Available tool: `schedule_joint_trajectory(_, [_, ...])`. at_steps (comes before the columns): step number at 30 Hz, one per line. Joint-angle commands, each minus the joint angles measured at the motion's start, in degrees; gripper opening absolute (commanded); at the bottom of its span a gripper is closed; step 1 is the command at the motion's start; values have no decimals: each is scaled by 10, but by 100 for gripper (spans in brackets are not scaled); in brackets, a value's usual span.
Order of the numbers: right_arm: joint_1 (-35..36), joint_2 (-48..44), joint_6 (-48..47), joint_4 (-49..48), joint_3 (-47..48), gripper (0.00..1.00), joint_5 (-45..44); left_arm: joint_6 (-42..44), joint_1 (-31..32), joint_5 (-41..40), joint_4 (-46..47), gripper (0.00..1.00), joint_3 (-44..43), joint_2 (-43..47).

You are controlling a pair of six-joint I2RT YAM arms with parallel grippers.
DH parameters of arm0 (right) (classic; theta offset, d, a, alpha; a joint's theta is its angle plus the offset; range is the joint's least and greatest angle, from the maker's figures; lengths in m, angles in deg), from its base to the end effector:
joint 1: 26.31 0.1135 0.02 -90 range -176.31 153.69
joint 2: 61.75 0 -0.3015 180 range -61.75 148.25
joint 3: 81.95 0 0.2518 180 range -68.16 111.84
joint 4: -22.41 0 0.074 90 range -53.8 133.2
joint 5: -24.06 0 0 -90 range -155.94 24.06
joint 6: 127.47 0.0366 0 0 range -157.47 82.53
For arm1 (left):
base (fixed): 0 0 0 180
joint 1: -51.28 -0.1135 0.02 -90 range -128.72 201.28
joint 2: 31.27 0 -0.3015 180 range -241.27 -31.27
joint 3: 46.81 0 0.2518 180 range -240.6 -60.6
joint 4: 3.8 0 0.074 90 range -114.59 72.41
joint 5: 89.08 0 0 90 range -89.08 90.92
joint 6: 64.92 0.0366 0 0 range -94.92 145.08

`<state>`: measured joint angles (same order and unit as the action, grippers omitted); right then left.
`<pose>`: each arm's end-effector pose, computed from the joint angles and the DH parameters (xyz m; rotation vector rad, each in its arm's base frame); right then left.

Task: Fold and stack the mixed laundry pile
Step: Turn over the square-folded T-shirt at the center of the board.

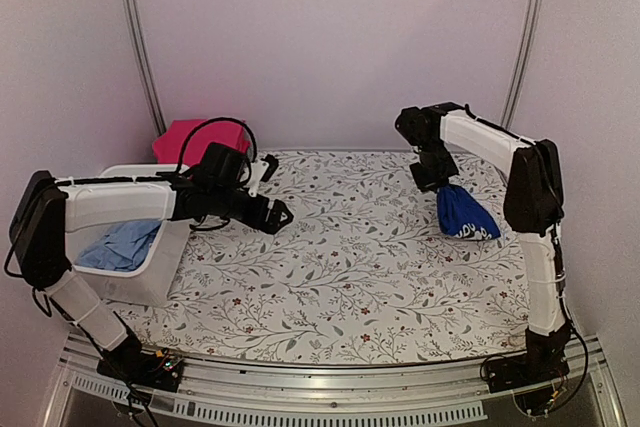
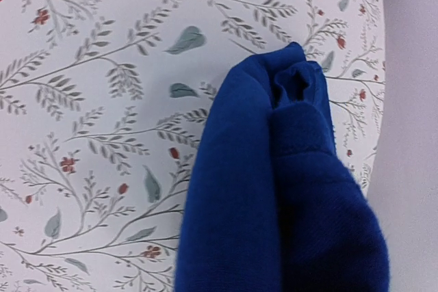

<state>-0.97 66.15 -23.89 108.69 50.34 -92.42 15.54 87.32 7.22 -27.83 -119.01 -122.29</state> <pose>0.4330 0.1870 0.2650 -0.2407 2.7937 -0.5558 0.2763 -0.2060 0.2587 0.5991 2.2958 -0.5213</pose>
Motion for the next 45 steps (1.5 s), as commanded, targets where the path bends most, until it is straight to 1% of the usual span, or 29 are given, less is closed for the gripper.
schedule_joint_trajectory(1, [63,62,24,11,62,0,90,-41,-33,31,9,100,22,36])
schedule_joint_trajectory(4, [98,94,34,3,91,0,156,-60,-46,43,9,100,35,47])
schedule_joint_trajectory(7, [134,121,39,-7,112,0,204,-80,-56,47,9,100,47,52])
schedule_joint_trajectory(10, [163,138,37,-20,114,0,253,-109,-68,55,13,100,60,55])
schedule_joint_trajectory(13, [192,147,20,-42,113,0,320,-144,-80,72,30,100,74,63])
schedule_joint_trajectory(14, [199,147,14,-52,114,2,345,-155,-83,77,36,100,79,66])
schedule_joint_trajectory(16, [207,144,1,-73,114,8,401,-178,-92,87,48,100,86,71])
schedule_joint_trajectory(17, [208,140,-2,-86,113,14,443,-187,-99,92,52,100,89,73])
schedule_joint_trajectory(18, [208,130,-4,-106,114,23,490,-200,-104,101,56,100,93,74])
schedule_joint_trajectory(21, [205,92,-12,-166,109,56,583,-225,-118,124,68,100,99,77])
schedule_joint_trajectory(22, [202,64,-14,-190,100,72,600,-230,-121,130,70,100,99,76])
schedule_joint_trajectory(23, [195,38,-12,-213,90,79,616,-232,-122,134,69,100,97,76])
schedule_joint_trajectory(24, [185,20,-10,-233,78,83,644,-235,-122,138,69,100,95,76])
schedule_joint_trajectory(26, [155,-27,8,-273,44,84,696,-238,-119,155,73,100,91,77])
schedule_joint_trajectory(27, [137,-50,15,-291,21,84,706,-235,-116,162,77,100,88,78])
schedule_joint_trajectory(29, [94,-92,28,-315,-37,81,696,-218,-96,168,80,100,76,77])
schedule_joint_trajectory(32, [28,-127,39,-320,-117,68,663,-184,-50,168,58,99,39,50])
schedule_joint_trajectory(33, [10,-129,32,-315,-133,65,656,-172,-35,172,50,97,24,30])
schedule_joint_trajectory(36, [-17,-127,7,-299,-164,61,616,-143,10,188,20,88,-36,-28])
schedule_joint_trajectory(38, [-21,-118,-20,-290,-175,58,597,-126,36,202,-5,80,-78,-77])
schedule_joint_trajectory(40, [-22,-101,-38,-281,-183,53,592,-116,59,206,-24,71,-116,-124])
schedule_joint_trajectory(41, [-22,-91,-44,-279,-190,51,591,-112,68,213,-29,67,-133,-146])
schedule_joint_trajectory(45, [-22,-74,-54,-285,-238,47,579,-118,88,220,-52,54,-191,-231])
